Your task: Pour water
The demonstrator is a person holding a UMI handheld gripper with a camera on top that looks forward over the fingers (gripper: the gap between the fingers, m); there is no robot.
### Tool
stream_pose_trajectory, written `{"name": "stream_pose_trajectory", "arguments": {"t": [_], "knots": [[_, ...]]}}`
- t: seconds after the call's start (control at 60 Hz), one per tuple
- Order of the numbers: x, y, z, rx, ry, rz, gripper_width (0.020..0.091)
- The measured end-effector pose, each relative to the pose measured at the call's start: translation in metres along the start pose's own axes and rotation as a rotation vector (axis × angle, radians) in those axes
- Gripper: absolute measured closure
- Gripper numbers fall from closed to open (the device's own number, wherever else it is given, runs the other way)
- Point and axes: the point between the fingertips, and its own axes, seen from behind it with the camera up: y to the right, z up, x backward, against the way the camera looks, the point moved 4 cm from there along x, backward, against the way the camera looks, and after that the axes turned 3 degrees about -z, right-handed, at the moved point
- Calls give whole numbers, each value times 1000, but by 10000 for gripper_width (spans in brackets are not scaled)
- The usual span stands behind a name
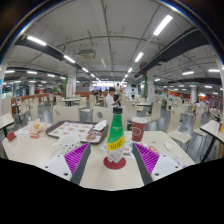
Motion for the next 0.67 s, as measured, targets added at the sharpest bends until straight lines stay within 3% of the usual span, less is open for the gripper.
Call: {"name": "stream_pose_trajectory", "arguments": {"t": [0.333,0.483,0.567,0.667], "knots": [[180,-55,-26,25,-10,8,250],[215,-70,-33,124,0,9,258],[220,-67,-25,140,49,-3,259],[219,-68,-35,112,13,-2,248]]}}
